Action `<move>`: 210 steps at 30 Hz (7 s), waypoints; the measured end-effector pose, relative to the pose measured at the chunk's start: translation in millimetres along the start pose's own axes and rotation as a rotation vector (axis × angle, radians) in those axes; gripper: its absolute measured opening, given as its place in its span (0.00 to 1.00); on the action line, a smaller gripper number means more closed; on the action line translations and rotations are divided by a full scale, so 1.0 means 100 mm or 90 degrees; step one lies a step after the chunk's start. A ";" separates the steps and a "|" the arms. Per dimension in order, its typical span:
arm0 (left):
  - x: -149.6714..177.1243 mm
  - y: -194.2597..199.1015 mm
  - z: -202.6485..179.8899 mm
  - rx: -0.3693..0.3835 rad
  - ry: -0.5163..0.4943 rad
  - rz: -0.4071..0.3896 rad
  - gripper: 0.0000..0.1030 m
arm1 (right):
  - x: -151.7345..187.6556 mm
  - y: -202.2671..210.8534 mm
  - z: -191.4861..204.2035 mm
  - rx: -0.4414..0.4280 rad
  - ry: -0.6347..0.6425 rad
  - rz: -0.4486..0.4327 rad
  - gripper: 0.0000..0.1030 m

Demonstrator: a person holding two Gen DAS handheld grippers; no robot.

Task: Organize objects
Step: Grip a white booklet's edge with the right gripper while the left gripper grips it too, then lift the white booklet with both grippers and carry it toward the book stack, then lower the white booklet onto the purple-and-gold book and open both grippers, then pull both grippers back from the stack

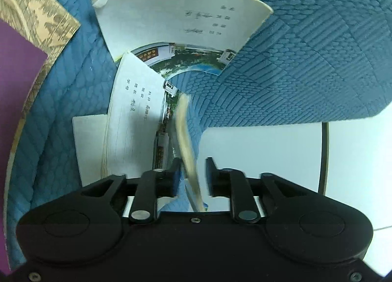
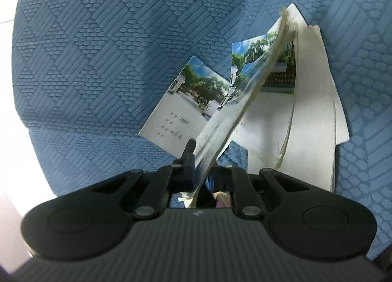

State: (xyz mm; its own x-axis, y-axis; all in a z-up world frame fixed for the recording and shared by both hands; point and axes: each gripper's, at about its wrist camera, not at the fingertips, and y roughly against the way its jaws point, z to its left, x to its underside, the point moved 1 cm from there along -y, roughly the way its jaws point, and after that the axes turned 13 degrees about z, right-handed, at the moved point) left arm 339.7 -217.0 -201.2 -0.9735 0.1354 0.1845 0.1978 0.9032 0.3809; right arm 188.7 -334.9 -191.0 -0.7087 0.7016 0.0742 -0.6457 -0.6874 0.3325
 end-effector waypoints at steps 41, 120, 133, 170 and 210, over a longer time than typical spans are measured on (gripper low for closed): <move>0.70 0.34 -0.11 -0.101 -0.065 -0.004 0.06 | 0.02 0.47 0.18 0.199 0.058 -0.015 0.12; 1.16 2.21 0.86 -0.330 -0.137 -0.175 0.09 | 1.53 -1.05 0.52 0.395 0.516 0.234 0.14; 1.38 2.34 0.22 -0.383 -0.242 -0.190 0.44 | 1.52 -0.89 0.66 0.383 0.519 0.237 0.79; 3.06 2.16 -1.34 -0.347 -0.466 -0.269 0.99 | 1.96 1.14 1.64 0.346 0.699 0.018 0.84; 2.28 1.57 -0.92 -0.383 -0.428 -0.291 0.99 | 1.33 0.88 1.01 0.402 0.620 -0.024 0.84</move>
State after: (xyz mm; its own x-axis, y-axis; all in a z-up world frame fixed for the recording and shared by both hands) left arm 159.7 -81.6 -16.1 -0.7968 0.1967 -0.5714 -0.3659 0.5954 0.7152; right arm 66.1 -283.4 -57.1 -0.7880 0.0894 -0.6092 -0.6088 -0.2611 0.7491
